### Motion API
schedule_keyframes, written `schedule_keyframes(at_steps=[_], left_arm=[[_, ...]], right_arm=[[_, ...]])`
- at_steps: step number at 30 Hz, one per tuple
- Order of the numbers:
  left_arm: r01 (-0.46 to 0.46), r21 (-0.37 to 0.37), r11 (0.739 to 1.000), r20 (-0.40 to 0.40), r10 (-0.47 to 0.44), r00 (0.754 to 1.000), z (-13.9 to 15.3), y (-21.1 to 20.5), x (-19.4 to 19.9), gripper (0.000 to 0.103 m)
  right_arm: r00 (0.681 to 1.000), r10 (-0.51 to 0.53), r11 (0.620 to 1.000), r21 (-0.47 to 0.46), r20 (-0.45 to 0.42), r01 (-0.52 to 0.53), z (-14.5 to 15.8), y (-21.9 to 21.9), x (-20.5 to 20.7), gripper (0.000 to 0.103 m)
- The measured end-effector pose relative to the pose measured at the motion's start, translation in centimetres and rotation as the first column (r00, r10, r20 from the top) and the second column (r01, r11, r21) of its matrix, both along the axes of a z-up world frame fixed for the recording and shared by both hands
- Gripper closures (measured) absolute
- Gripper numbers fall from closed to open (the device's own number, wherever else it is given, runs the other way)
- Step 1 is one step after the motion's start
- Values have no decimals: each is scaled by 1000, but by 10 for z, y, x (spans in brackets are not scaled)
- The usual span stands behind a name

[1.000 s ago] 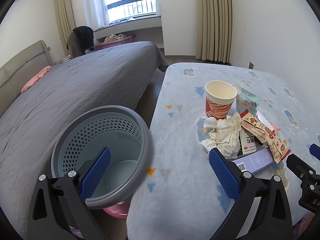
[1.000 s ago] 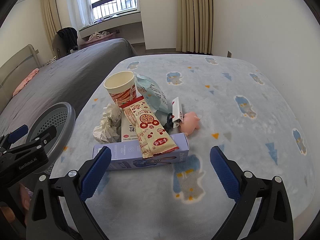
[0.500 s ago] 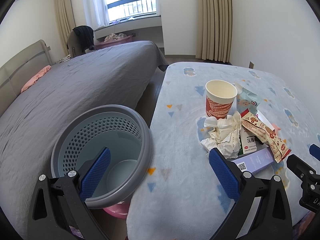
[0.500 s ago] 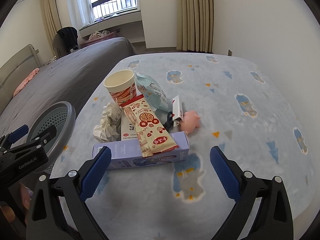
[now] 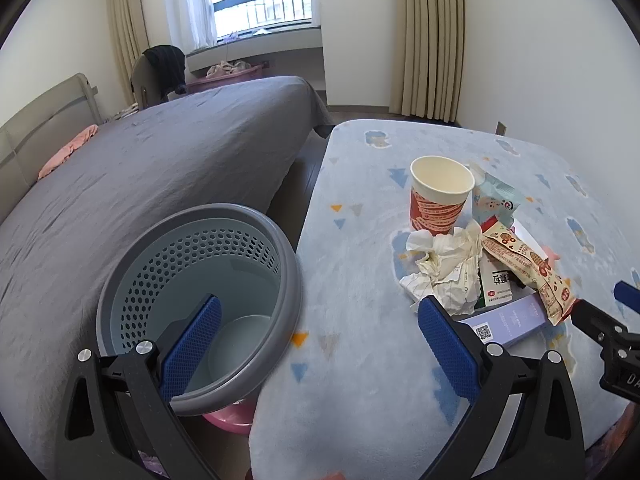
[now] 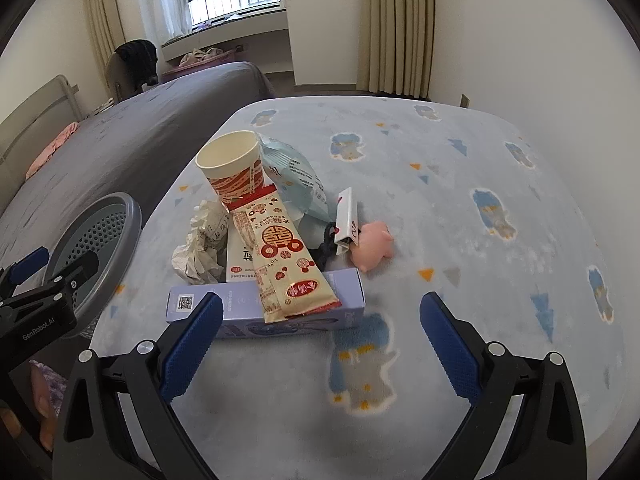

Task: Collect trash
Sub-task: 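Reach the right gripper to the red-and-white snack wrapper and close on it, then grasp the crumpled white tissue with the left gripper while the right gripper holds the wrapper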

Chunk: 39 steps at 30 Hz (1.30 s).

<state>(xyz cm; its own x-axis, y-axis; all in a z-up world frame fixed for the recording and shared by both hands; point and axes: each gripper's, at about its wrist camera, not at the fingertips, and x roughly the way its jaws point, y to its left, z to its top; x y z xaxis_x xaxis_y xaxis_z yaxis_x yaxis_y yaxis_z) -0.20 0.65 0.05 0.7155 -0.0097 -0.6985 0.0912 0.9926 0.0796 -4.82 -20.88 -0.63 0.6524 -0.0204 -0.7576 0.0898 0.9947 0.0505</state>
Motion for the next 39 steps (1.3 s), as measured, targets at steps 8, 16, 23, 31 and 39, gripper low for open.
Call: schedule_keyframes(at_steps=[8, 16, 23, 31, 39], left_arm=[[-8, -6, 1000, 5, 8, 1000, -2, 0, 0, 6], [-4, -9, 1000, -14, 4, 1000, -6, 2, 3, 6], [3, -7, 1000, -23, -3, 1000, -9, 2, 4, 6], [18, -12, 1000, -11, -18, 1000, -9, 1, 1, 6], [54, 4, 999, -14, -54, 998, -13, -11, 2, 6]], right_arm=[[995, 90, 995, -42, -48, -92, -4, 7, 43, 9], [987, 126, 990, -43, -96, -131, -18, 13, 69, 14], [976, 158, 985, -46, -151, -166, -32, 22, 81, 43], [973, 180, 983, -18, -143, -184, -30, 23, 77, 66], [983, 167, 985, 51, -75, -163, -11, 14, 57, 66]])
